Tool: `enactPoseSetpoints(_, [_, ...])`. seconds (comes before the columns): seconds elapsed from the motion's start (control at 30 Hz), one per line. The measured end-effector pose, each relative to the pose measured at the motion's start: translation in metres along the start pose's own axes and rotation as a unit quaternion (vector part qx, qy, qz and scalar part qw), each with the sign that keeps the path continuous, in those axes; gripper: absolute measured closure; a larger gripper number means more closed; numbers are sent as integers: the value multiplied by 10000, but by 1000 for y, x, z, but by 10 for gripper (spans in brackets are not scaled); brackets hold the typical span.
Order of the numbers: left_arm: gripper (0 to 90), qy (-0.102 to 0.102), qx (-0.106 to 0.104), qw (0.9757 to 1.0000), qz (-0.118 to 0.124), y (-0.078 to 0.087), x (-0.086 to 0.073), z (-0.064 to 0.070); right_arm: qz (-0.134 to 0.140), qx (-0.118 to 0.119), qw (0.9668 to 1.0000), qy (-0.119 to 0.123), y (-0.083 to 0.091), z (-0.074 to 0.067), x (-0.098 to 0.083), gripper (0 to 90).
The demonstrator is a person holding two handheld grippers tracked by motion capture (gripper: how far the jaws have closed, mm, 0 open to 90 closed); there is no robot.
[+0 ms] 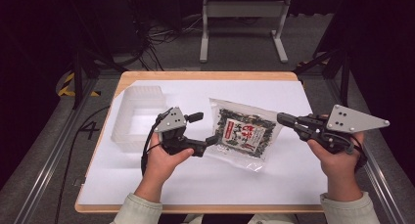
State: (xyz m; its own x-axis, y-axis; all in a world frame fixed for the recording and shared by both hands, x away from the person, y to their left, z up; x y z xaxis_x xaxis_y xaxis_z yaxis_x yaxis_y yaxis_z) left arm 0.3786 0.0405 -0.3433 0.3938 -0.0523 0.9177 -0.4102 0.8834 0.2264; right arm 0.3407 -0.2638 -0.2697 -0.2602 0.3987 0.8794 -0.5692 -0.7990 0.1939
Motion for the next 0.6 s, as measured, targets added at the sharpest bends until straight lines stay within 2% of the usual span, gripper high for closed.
enactPoseSetpoints(0.03, [118, 0, 0, 10000, 0, 0, 0, 0, 20, 37, 10000, 11, -1, -2, 1, 900])
enactPoseSetpoints(0.1, [66, -8, -266, 9996, 100, 1, 2, 6, 35, 114, 9999, 39, -3, -5, 2, 900])
enactPoseSetpoints(0.17, [42, -69, -322, 9994, 144, 1, 4, 10, 51, 182, 9998, 58, -5, -7, 4, 900])
enactPoseSetpoints(0.27, [37, -86, -253, 9995, 185, 1, 5, 11, 79, 244, 9996, 89, -6, -10, 6, 900])
enactPoseSetpoints(0.4, [50, -102, -158, 9998, 97, 1, 4, 9, 117, 344, 9992, 140, -8, -15, 8, 900])
enactPoseSetpoints(0.6, [93, -130, -326, 9993, 129, 0, 4, 13, 197, 512, 9983, 215, -14, -23, 12, 900])
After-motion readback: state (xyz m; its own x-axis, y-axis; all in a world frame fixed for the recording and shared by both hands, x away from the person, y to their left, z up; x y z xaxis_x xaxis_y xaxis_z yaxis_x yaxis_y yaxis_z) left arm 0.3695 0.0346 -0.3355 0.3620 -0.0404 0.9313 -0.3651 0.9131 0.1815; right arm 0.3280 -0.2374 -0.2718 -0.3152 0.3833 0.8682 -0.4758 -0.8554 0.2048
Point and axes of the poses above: each handheld gripper's, and its own axes: y roughly backward along the jaws, x roughly out of its top, z roughly to its right, the point moved 4 cm from there along -y, roughly forward along the jaws, and after that the axes turned 13 degrees about y, right-handed, at the moved point
